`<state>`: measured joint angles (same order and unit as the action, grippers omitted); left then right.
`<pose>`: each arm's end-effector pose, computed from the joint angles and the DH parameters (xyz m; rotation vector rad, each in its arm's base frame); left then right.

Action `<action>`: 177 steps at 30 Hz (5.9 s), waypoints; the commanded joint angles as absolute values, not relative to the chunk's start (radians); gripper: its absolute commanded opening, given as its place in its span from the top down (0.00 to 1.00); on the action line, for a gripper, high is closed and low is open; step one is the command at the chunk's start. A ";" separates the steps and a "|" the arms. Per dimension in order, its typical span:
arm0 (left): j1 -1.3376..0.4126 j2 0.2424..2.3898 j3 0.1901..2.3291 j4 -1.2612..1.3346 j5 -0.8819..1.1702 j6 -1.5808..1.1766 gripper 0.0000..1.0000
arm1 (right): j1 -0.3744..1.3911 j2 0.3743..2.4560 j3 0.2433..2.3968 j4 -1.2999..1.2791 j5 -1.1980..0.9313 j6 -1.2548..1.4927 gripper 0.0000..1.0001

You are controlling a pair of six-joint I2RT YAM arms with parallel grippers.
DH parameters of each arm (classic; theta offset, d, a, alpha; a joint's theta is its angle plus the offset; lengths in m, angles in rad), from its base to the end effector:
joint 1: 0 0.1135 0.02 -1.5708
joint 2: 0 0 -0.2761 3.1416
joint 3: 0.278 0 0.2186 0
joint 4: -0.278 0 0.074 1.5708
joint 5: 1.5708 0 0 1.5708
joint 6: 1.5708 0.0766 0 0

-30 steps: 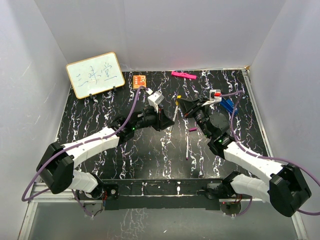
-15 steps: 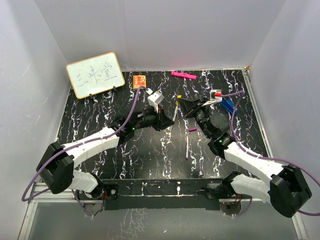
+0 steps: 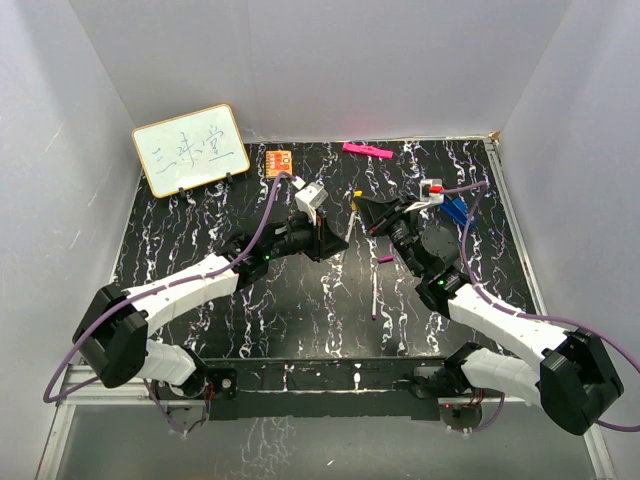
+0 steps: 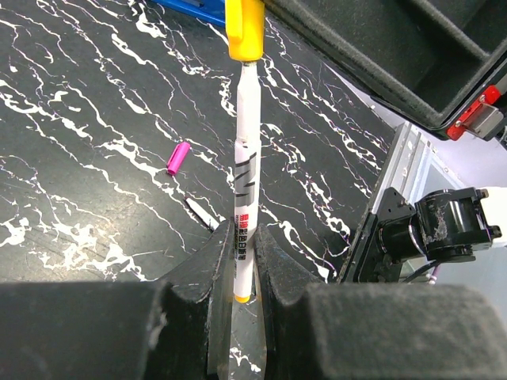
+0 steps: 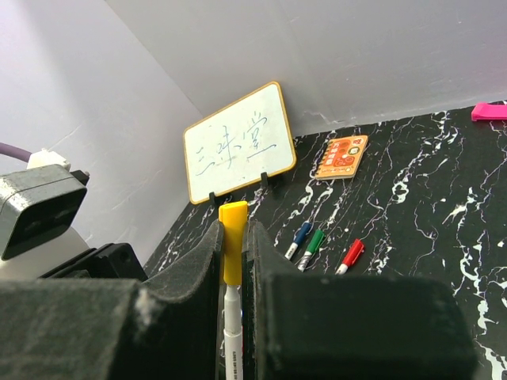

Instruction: Insert the pens into the pen caps

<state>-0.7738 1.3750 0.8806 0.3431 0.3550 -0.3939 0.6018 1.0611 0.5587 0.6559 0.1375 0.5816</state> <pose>0.2131 -0.2454 0.3154 0.6248 1.7502 -1.1447 0.2092 0.1309 0.3288 0.1035 1.4740 0.8742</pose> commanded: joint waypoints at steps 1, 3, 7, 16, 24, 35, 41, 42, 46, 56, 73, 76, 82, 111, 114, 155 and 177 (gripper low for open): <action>-0.776 1.364 0.879 0.362 0.350 -0.391 1.00 | 0.601 1.038 0.549 0.699 0.123 0.589 1.00; -0.776 1.364 0.879 0.362 0.345 -0.391 1.00 | 0.601 1.038 0.544 0.699 0.118 0.596 1.00; -0.776 1.364 0.880 0.366 0.345 -0.395 1.00 | 0.601 1.038 0.535 0.691 0.103 0.609 1.00; -0.776 1.382 0.904 0.394 0.321 -0.402 1.00 | 0.601 1.033 0.500 0.681 0.071 0.638 1.00; -0.775 1.414 0.918 0.440 0.265 -0.428 1.00 | 0.607 1.058 0.499 0.672 0.006 0.654 1.00; -0.767 1.392 0.959 0.482 0.194 -0.392 1.00 | 0.622 1.140 0.555 0.446 -0.029 0.645 1.00; -0.751 1.385 0.979 0.492 0.159 -0.363 1.00 | 0.691 1.177 0.596 0.346 0.028 0.603 1.00; -0.747 1.381 0.978 0.503 0.154 -0.362 1.00 | 0.709 1.187 0.601 0.334 0.035 0.595 1.00; -0.720 1.373 0.982 0.522 0.125 -0.353 1.00 | 0.756 1.231 0.619 0.288 0.056 0.597 1.00; -0.612 1.328 0.952 0.577 0.149 -0.407 1.00 | 0.815 1.314 0.619 0.231 0.074 0.628 1.00; -0.608 1.279 0.880 0.345 0.118 -0.401 1.00 | 0.803 1.378 0.884 0.197 0.419 0.480 1.00; -0.608 1.267 0.864 0.292 0.071 -0.399 0.91 | 0.758 1.428 0.932 0.157 0.447 0.505 1.00; -0.608 1.215 0.819 0.230 -0.066 -0.407 0.83 | 0.621 1.561 1.027 0.086 0.342 0.562 1.00; -0.608 1.224 0.807 0.161 -0.069 -0.413 0.75 | 0.537 2.064 1.338 -0.012 0.173 0.546 0.67; -0.608 1.226 0.809 0.163 -0.067 -0.414 0.74 | 0.536 2.053 1.336 -0.012 0.180 0.535 0.61; -1.045 1.953 1.370 -0.289 -0.005 -0.317 0.50 | 0.474 1.201 0.888 -0.030 0.539 0.503 0.55; -1.069 2.071 1.504 -0.295 -0.018 -0.336 0.47 | 0.474 1.131 0.821 0.035 0.491 0.481 0.55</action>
<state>-1.0622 2.0583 1.4502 -0.2722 -0.0120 -0.3264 0.4744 1.1618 0.8265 -0.0193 0.5171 0.4904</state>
